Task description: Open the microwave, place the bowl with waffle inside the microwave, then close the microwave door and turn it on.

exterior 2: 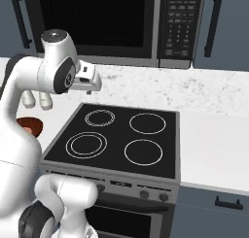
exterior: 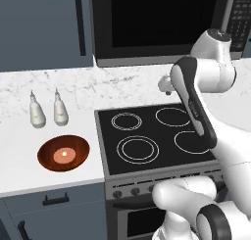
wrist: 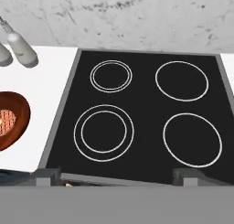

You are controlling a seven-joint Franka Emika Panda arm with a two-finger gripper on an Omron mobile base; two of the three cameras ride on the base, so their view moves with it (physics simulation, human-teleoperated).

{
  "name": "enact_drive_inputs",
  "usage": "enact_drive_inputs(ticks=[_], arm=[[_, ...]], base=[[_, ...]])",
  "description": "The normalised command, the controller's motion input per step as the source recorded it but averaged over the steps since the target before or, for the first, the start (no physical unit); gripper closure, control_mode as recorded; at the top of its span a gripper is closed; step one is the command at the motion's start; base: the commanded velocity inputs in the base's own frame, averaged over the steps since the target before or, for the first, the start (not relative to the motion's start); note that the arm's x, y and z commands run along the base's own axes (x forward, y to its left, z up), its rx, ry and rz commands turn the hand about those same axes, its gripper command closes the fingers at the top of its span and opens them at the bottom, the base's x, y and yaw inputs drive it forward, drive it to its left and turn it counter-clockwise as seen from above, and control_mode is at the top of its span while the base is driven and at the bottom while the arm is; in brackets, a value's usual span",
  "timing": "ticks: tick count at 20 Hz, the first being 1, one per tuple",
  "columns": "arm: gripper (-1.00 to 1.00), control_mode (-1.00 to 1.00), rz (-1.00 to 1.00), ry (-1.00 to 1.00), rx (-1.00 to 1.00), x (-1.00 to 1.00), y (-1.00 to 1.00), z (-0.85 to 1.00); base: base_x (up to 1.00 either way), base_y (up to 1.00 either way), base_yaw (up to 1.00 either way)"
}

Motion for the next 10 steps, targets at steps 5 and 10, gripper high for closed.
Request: enact_drive_inputs(ticks=[5,10], arm=[[-1.0,-1.0,-0.01,-0.14,0.02,-0.31,-0.43,0.59],[-1.0,-1.0,-0.07,-0.02,0.0,-0.11,-0.71,0.39]], base=[[0.0,0.0,0.0],[0.0,0.0,0.0]])
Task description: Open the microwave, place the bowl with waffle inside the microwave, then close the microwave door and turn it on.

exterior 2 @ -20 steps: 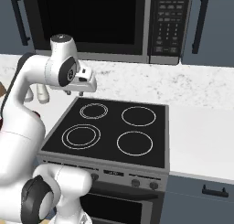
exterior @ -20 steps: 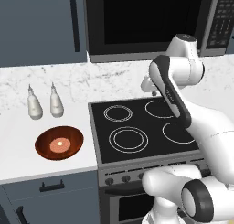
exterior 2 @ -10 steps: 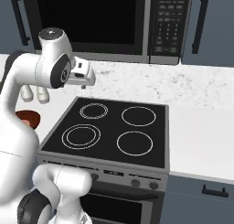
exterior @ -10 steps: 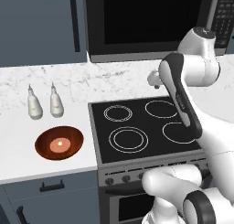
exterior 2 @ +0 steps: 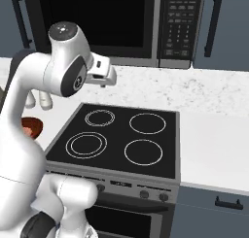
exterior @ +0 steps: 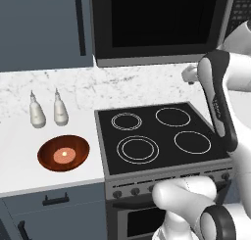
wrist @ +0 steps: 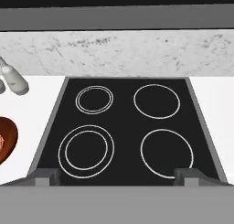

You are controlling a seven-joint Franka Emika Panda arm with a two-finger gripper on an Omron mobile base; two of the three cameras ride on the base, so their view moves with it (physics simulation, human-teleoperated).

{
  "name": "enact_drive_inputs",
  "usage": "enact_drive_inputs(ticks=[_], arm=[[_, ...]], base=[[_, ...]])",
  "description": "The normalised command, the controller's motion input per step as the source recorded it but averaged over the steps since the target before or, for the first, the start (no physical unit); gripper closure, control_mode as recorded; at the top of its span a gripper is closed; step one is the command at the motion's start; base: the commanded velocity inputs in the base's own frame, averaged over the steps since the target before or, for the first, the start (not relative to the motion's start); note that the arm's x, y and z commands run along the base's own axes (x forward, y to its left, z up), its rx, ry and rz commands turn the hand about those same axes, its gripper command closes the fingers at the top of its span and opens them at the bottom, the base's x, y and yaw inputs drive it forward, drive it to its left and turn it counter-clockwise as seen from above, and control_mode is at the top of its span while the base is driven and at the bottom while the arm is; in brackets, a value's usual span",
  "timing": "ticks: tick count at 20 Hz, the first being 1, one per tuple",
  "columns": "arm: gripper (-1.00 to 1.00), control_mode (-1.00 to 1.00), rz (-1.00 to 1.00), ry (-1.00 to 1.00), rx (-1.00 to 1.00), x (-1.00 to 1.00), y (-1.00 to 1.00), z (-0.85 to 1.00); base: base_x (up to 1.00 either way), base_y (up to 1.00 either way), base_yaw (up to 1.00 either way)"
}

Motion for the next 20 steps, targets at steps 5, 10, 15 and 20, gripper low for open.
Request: enact_drive_inputs(ticks=[5,10,15,20], arm=[[-1.0,-1.0,-0.07,-0.01,0.01,-0.04,-0.74,0.52],[-1.0,-1.0,-0.02,-0.15,0.03,0.0,-0.68,0.34],[-1.0,-1.0,-0.02,-0.19,0.0,0.26,-0.52,0.02],[-1.0,-1.0,-0.06,-0.07,0.0,0.61,-0.24,0.0]], base=[[0.0,0.0,0.0],[0.0,0.0,0.0],[0.0,0.0,0.0],[0.0,0.0,0.0]])
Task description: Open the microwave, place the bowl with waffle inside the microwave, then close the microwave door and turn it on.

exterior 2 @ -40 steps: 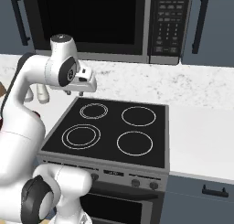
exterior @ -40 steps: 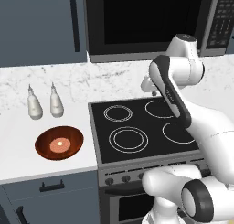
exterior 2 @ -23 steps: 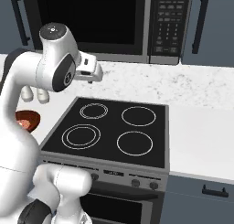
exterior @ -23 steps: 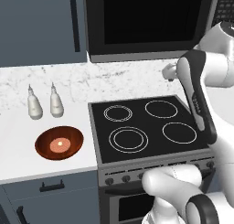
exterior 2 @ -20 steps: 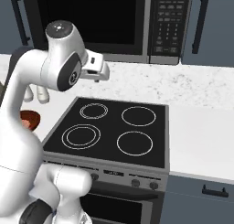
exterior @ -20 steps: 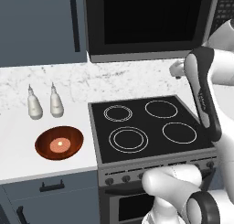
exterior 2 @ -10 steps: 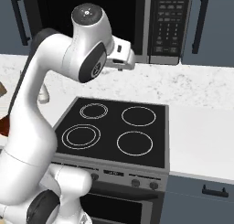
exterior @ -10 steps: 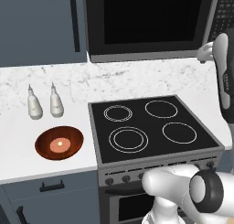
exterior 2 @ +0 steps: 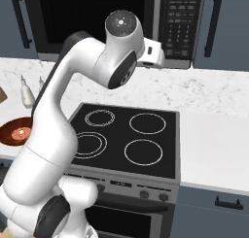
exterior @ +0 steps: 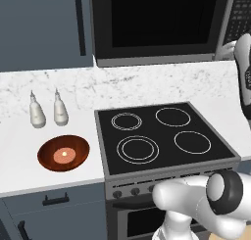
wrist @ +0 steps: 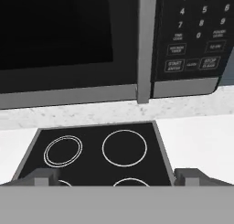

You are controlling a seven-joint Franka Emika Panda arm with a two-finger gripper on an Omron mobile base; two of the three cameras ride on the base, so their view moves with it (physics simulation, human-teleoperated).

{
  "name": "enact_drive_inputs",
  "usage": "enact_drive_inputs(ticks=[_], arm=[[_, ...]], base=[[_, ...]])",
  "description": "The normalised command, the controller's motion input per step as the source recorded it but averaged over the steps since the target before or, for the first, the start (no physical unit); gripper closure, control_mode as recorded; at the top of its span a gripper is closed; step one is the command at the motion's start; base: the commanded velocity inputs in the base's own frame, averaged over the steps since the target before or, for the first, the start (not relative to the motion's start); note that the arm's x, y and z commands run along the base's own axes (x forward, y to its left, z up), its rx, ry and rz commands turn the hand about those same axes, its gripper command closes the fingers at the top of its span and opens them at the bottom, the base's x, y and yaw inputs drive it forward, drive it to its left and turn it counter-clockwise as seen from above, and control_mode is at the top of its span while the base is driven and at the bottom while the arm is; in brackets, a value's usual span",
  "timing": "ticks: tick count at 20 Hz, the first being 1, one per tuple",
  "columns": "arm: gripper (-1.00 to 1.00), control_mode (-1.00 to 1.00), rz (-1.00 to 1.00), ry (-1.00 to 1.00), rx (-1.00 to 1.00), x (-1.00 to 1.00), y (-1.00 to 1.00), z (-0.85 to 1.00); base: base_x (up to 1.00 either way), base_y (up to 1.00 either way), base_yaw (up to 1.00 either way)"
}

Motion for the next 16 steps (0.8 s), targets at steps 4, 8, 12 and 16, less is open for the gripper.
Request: enact_drive_inputs(ticks=[4,8,12,16], arm=[[-1.0,-1.0,-0.06,-0.01,0.0,0.68,-0.21,0.01],[-1.0,-1.0,-0.04,0.0,0.0,0.61,-0.36,0.03],[-1.0,-1.0,-0.02,-0.02,0.0,0.6,-0.26,0.0],[-1.0,-1.0,0.0,-0.06,0.0,0.63,-0.13,0.0]], base=[[0.0,0.0,0.0],[0.0,0.0,0.0],[0.0,0.0,0.0],[0.0,0.0,0.0]])
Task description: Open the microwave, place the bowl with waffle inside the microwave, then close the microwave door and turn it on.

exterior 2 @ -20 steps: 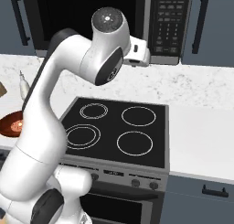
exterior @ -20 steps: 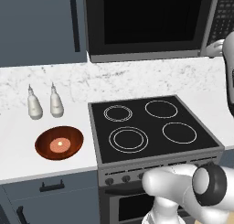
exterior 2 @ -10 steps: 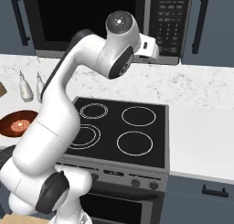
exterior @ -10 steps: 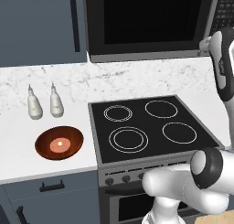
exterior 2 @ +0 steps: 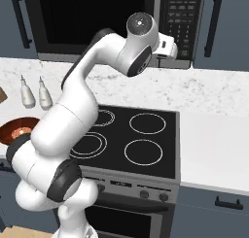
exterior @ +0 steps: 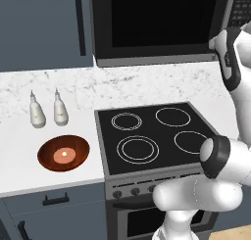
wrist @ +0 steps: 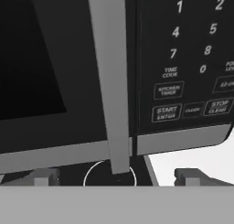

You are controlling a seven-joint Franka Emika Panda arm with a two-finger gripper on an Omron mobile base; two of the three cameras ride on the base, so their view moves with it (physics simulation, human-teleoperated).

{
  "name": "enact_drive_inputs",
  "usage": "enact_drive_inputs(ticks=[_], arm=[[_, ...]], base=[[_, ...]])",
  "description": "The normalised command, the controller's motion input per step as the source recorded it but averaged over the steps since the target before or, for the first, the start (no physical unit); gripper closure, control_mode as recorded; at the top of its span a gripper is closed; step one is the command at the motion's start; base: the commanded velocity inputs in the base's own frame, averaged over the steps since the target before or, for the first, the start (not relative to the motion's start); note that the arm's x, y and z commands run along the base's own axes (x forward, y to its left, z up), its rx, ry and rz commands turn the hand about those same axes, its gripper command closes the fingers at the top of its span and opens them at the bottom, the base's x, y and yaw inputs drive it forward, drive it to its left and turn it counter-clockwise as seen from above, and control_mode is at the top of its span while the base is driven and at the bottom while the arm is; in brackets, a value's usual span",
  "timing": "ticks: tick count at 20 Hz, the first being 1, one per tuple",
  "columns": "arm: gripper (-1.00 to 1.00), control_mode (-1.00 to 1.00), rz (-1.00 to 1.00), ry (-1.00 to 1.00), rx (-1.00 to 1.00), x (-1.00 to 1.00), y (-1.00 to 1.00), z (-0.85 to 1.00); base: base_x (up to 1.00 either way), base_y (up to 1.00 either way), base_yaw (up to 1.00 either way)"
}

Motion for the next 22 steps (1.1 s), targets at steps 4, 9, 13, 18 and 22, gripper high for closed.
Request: enact_drive_inputs(ticks=[4,9,13,18,22], arm=[[-1.0,-1.0,0.0,-0.05,0.0,0.58,-0.19,0.0],[-1.0,-1.0,0.0,-0.02,0.0,0.51,-0.17,0.0],[-1.0,-1.0,0.0,-0.07,0.0,0.52,0.0,-0.04],[-1.0,-1.0,0.02,-0.24,0.0,0.53,0.17,-0.41],[1.0,-1.0,0.0,-0.44,-0.14,0.42,0.94,-0.98]], base=[[0.0,0.0,0.0],[0.0,0.0,0.0],[0.0,0.0,0.0],[0.0,0.0,0.0],[0.0,0.0,0.0]])
